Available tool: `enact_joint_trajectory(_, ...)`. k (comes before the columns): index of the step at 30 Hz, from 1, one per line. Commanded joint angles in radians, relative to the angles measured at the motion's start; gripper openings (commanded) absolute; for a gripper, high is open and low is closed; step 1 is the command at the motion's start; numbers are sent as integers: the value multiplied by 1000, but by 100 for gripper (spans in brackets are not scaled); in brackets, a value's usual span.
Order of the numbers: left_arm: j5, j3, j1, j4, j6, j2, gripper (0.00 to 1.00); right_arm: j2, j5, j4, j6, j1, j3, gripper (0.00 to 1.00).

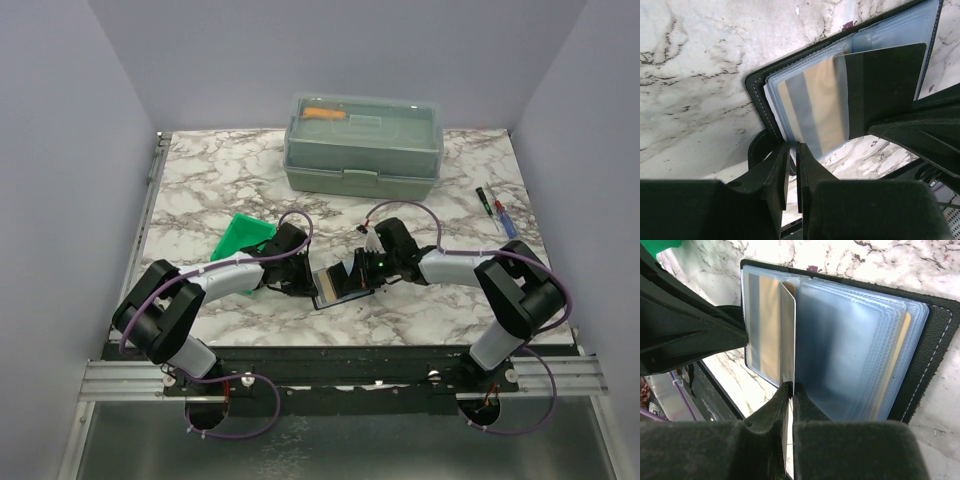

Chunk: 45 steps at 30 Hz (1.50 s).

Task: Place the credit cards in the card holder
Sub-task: Insert the credit card into the card holder.

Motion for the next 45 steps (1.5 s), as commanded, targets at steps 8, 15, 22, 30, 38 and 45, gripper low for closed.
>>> enact_joint_trajectory(8,-82,-47,0,-42,13,2,18,78,-31,-17,-50,4,13,8)
enact_joint_trajectory(15,-73,-54,0,-27,3,-7,18,32,-62,127,132,30,-41,10)
enact_joint_trajectory(22,-80,-59,1,-30,14,-19,18,-13,108,-144,50,30,22,36)
enact_joint_trajectory(30,-80,-63,1,-29,14,-19,18,-51,175,-225,18,30,33,47)
enact_joint_trajectory(38,-75,-62,0,-25,7,-3,18,35,191,-198,-17,96,125,44)
enact_joint_trajectory(45,-93,-33,13,-90,38,-75,29,-16,128,-177,-18,49,86,46)
